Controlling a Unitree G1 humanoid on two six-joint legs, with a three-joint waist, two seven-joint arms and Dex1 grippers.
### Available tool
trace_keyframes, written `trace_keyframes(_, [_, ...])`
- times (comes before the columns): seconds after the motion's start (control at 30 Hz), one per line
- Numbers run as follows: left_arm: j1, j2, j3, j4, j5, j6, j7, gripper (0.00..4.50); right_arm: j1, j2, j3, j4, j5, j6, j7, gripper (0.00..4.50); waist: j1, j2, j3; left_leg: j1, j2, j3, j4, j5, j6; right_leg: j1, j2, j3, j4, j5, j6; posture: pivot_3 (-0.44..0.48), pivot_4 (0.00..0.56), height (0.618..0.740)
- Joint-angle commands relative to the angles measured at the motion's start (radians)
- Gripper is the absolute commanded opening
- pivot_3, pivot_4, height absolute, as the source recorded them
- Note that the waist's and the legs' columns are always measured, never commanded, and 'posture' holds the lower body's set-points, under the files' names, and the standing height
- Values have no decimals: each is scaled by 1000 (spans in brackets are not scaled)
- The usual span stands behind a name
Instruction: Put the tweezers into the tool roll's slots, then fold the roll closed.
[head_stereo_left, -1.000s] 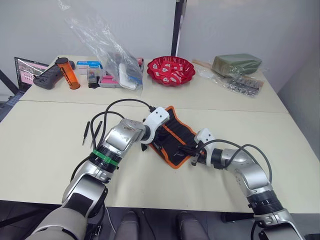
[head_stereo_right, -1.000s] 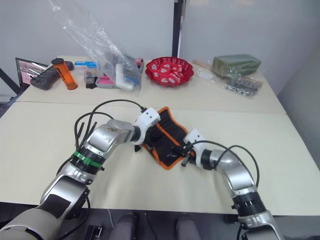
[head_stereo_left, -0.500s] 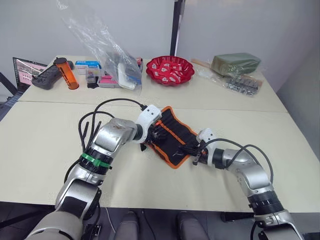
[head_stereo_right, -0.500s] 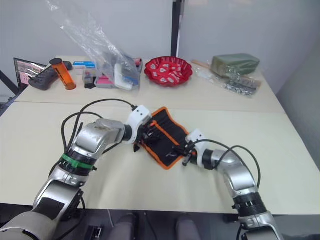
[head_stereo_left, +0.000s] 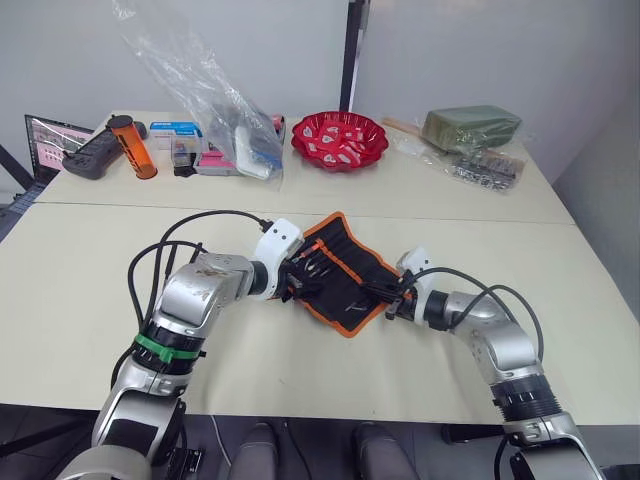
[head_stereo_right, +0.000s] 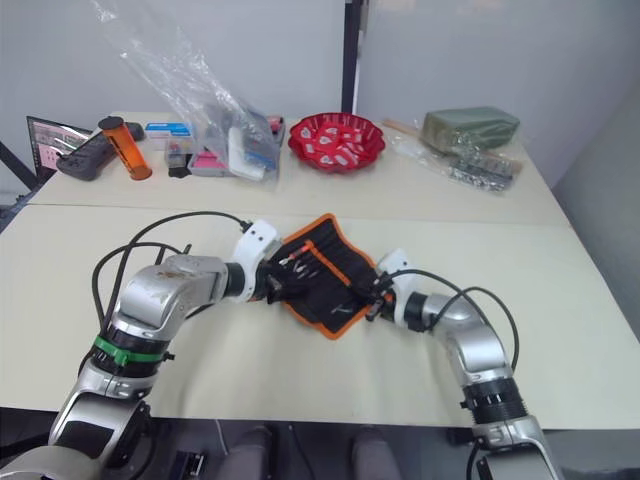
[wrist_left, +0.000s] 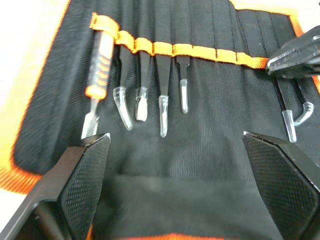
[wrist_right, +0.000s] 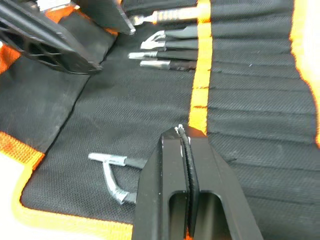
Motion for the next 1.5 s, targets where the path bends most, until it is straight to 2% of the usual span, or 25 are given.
trace_keyframes(0.03, [85,28,46,-90,-34,-33,-7,4490,-21,-9,-42,-3,21,-17,6,0,0,0,0,0,0,0,0,0,0,0,0,0,0,0,0,0,150,740])
trace_keyframes(0.33, [187,21,182,-177,-112,-116,3,4490,-49,-12,-39,57,5,-25,25,0,2,0,0,0,0,0,0,0,0,0,0,0,0,0,0,0,150,740])
trace_keyframes(0.67, [266,54,508,-327,-310,-136,9,4490,-76,-23,-18,129,-4,-34,94,0,-3,0,0,0,0,0,-1,0,0,0,0,0,0,0,0,0,150,740])
trace_keyframes(0.77, [372,98,615,-381,-347,-167,-17,4490,-70,-23,-11,131,-5,-41,119,0,-9,0,0,0,0,0,-1,0,0,0,0,0,-1,0,0,0,150,740])
trace_keyframes(0.9, [553,97,783,-401,-371,-246,-17,4490,-72,-21,2,160,-18,-69,147,0,-19,0,0,0,0,0,-1,0,0,0,0,0,-1,0,-1,0,150,740])
trace_keyframes(1.17, [863,30,1016,-382,-351,-473,2,4490,-107,-9,-5,220,-16,-145,191,0,-18,0,0,1,1,1,-1,0,0,1,-1,0,-3,-2,-7,0,150,740])
trace_keyframes(1.3, [983,-44,1072,-397,-360,-550,36,4490,-129,9,-24,233,4,-164,199,0,-21,0,0,1,2,2,-2,0,0,1,-1,0,-6,-1,-8,0,150,740])
trace_keyframes(1.5, [1074,-126,1063,-382,-364,-621,95,4490,-131,22,-32,246,2,-168,188,0,-15,-1,0,0,1,2,-1,0,-1,2,-1,0,-10,-1,-9,0,150,740])
